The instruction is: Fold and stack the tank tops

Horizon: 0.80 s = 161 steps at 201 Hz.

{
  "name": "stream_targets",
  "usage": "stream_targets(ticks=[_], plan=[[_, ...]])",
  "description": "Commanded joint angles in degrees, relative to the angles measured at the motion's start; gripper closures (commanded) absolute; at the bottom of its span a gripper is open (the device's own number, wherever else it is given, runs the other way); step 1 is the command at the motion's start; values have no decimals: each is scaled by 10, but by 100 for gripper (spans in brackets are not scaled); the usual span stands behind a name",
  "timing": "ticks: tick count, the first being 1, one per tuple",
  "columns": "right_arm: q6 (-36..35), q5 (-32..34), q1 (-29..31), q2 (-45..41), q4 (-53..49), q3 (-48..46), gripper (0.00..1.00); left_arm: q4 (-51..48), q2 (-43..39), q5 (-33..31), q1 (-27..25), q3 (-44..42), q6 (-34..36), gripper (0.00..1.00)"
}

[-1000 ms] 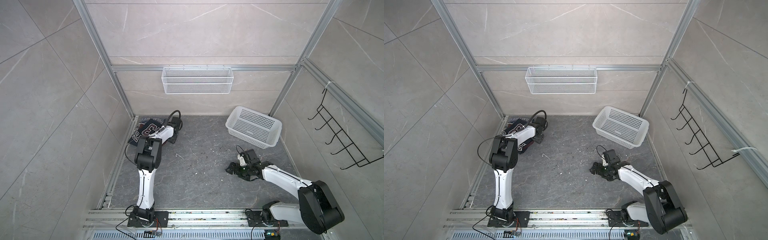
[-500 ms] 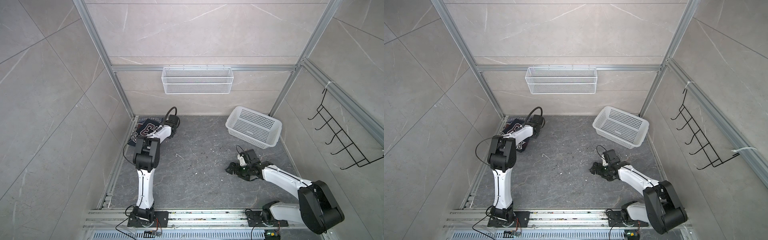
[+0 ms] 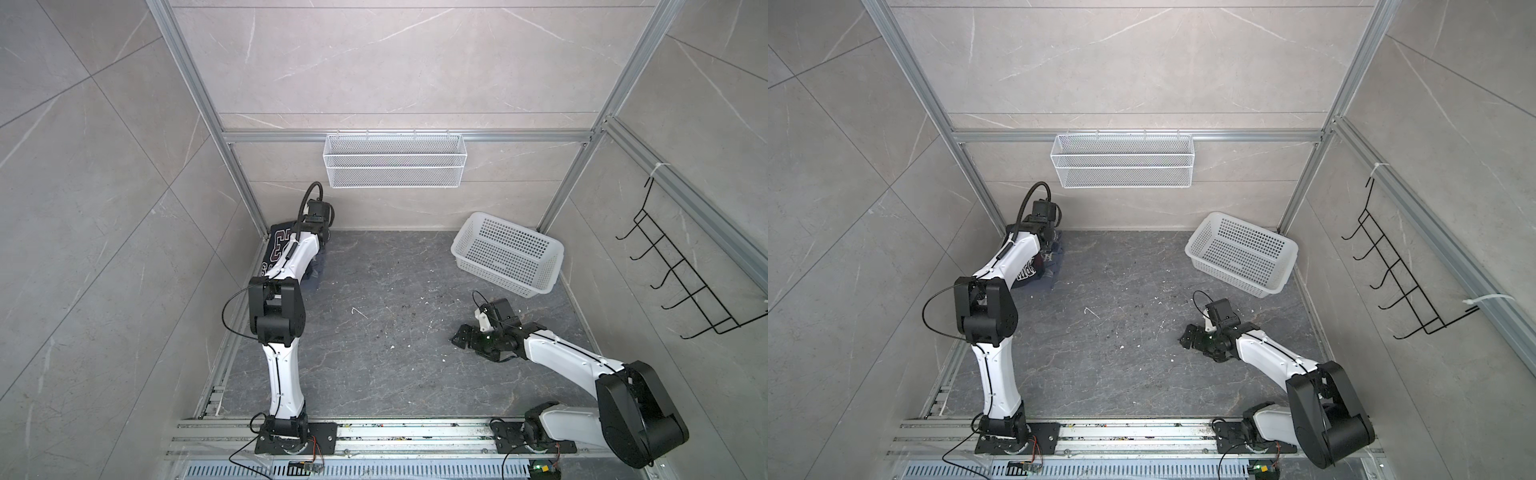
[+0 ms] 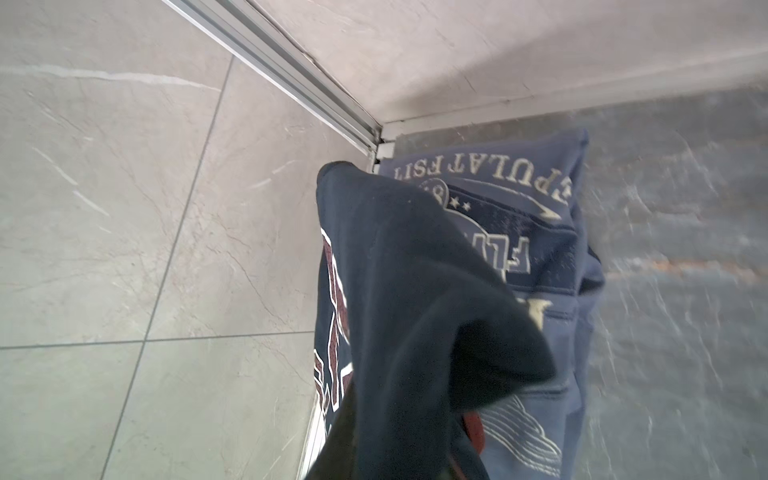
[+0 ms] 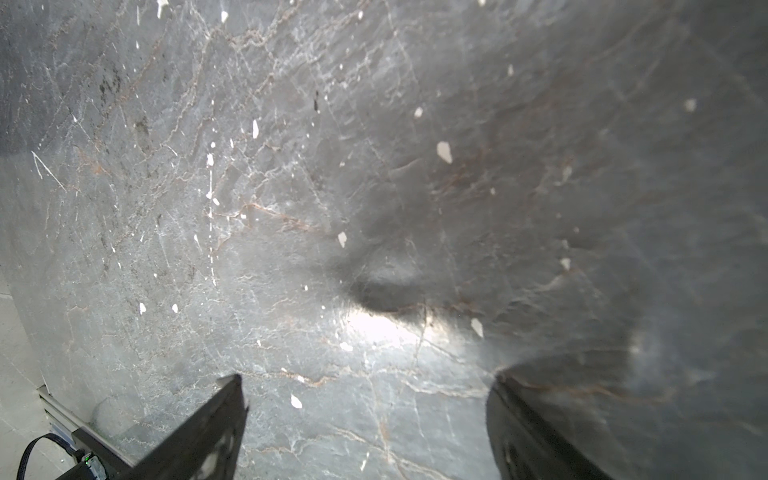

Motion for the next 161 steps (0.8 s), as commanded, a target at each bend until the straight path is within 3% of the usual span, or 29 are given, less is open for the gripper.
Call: stream_targets(ticks=[1, 29, 54, 80, 106, 134, 161], plan=[[4, 1, 2, -1, -31, -15, 8, -19, 55, 6, 2, 67, -1, 85], [6, 1, 2, -1, -33, -14, 8, -43, 122, 44, -3, 126, -12, 71], [4, 1, 2, -3, -39, -11, 8, -50, 156, 108, -13, 148, -8, 49], [3, 2, 2, -8, -44, -9, 8, -52, 143, 157, -19, 140, -14, 23], [-2, 9, 2, -20, -55, 1, 8, -80, 98, 155, -19, 140, -39, 1], [-24, 56, 2, -42, -94, 32, 8, -117, -5, 171, -19, 118, -85, 0], [-54, 157, 2, -78, -127, 77, 7, -62, -155, 195, -18, -41, -141, 0]])
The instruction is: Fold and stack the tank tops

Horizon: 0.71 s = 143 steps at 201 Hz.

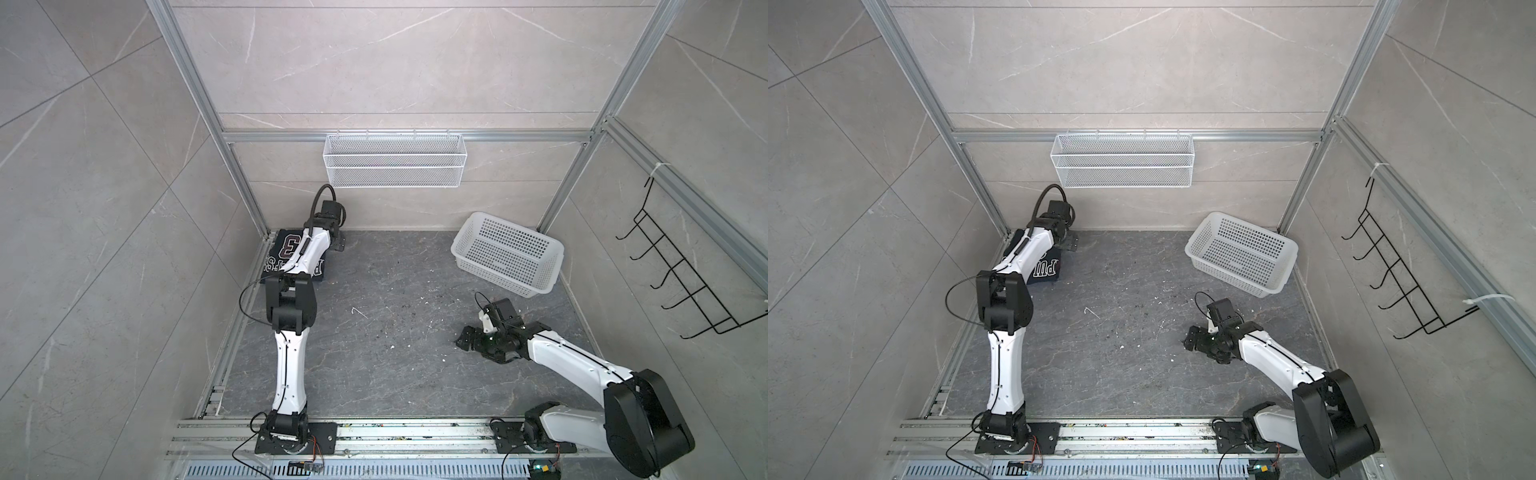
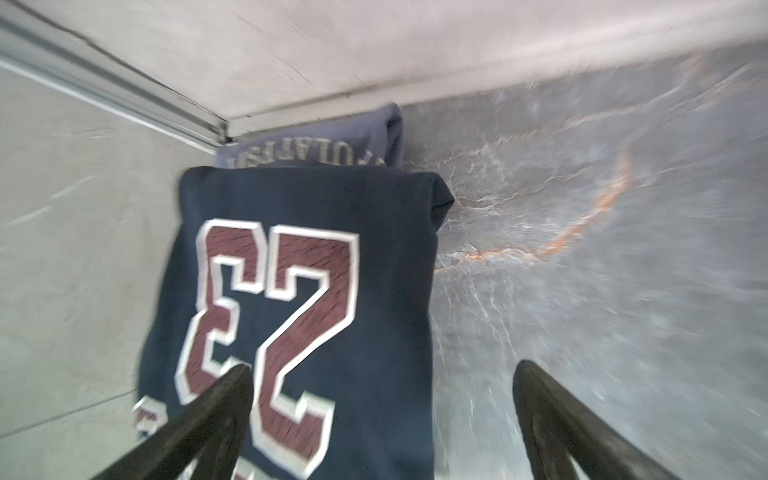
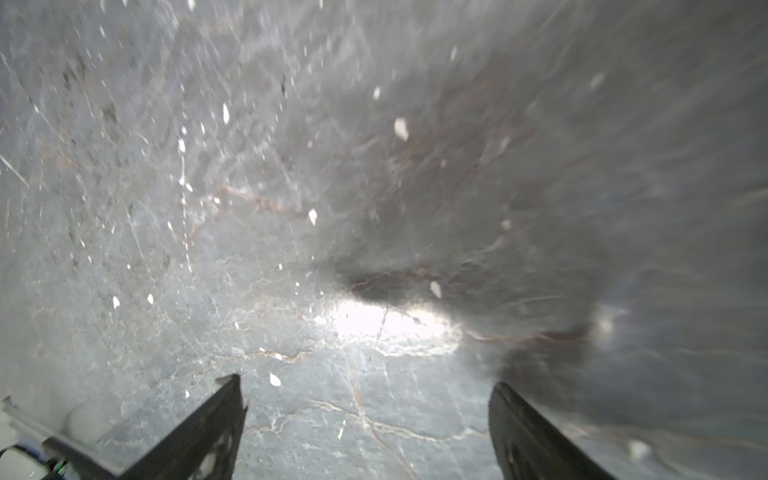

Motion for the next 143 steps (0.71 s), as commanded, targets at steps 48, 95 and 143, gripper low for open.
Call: stream_targets(ticks=[48, 95, 143], plan=[[-126, 356, 1, -87, 82, 44, 2, 309, -477, -22, 12, -558, -121, 0], [-216, 500, -6, 9, 241, 11, 0, 520, -560, -78, 19, -858, -96, 0], [-308, 431, -30, 73, 537, -83, 0, 726, -508, 22, 29, -966, 12, 0]])
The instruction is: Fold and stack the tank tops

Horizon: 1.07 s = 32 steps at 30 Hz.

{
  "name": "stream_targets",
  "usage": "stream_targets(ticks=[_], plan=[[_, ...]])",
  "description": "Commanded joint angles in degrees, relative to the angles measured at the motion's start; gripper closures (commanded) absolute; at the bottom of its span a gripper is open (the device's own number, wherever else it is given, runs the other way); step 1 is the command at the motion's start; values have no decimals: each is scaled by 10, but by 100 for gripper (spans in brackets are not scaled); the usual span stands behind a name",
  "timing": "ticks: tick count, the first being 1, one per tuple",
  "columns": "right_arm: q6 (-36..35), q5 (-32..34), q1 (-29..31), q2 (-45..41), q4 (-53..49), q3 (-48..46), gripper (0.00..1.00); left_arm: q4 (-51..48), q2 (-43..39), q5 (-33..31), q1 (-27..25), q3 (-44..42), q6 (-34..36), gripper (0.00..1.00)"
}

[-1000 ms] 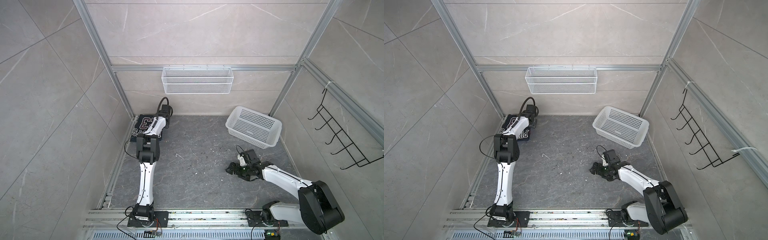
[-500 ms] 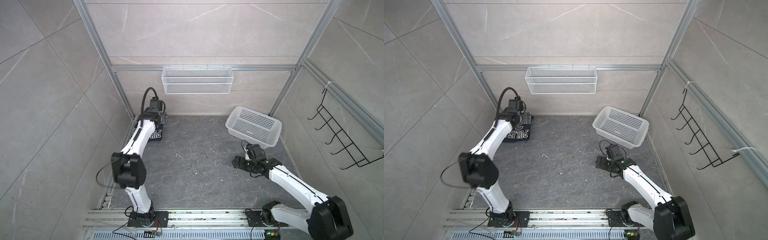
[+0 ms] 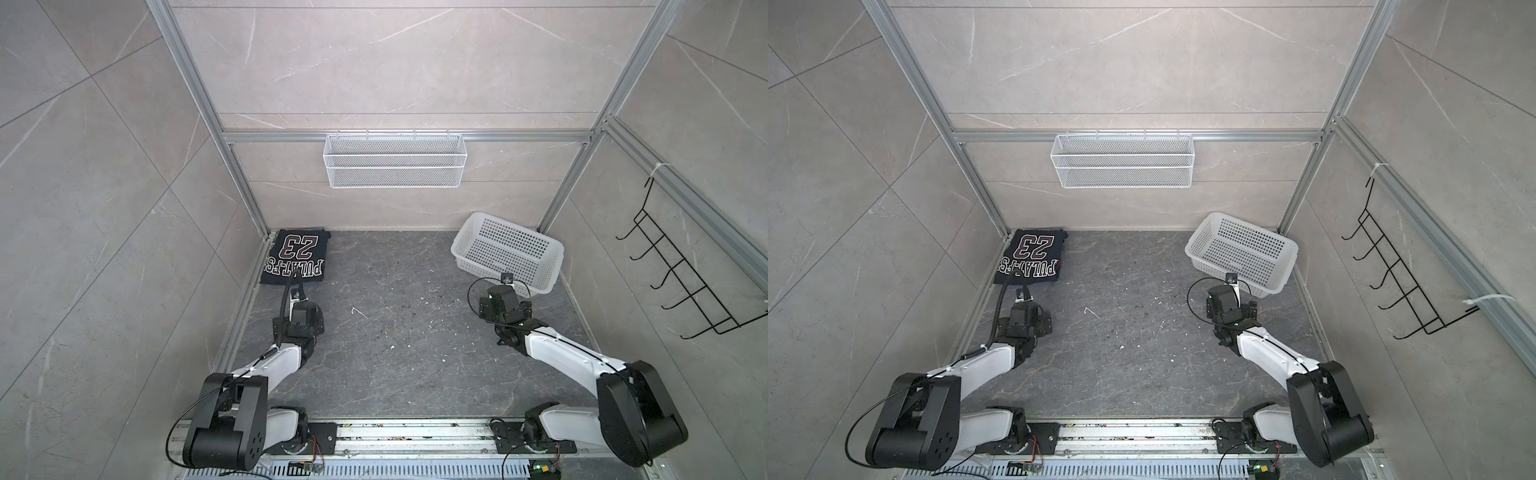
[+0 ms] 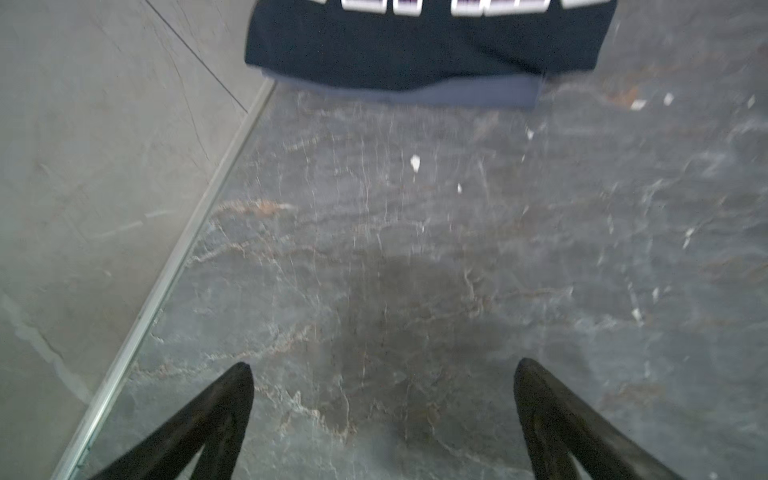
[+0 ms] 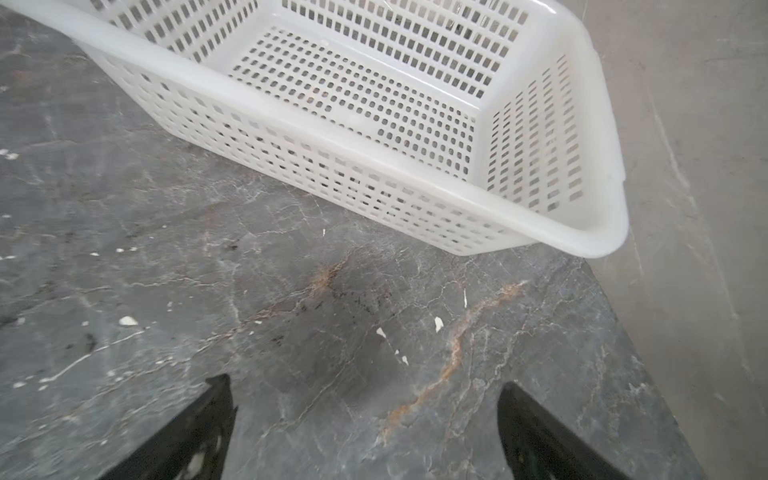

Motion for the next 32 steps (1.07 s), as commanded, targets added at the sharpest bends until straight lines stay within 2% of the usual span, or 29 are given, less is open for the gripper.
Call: stream_targets(ticks=[1, 3, 6, 7, 11, 12, 14, 32], plan=[[-73, -26, -13, 13, 214, -50, 0, 190, 11, 59, 6, 2, 69, 0], [-90, -72, -25, 25, 278, -73, 0, 246, 17, 95, 8, -15, 85, 0], [-109, -147, -45, 33, 331, -91, 0, 375, 74, 198, 43, -46, 82, 0], [-108, -175, -60, 48, 371, -104, 0, 401, 94, 190, 55, -52, 65, 0], [-93, -275, -108, 86, 389, -96, 0, 357, 114, 231, 78, -25, 53, 0], [-90, -289, -117, 91, 404, -104, 0, 341, 114, 217, 81, -18, 44, 0], [-91, -289, -118, 100, 430, -110, 0, 332, 116, 226, 91, -11, 37, 0], [-95, -282, -118, 95, 427, -114, 1, 333, 115, 225, 92, -11, 36, 0]])
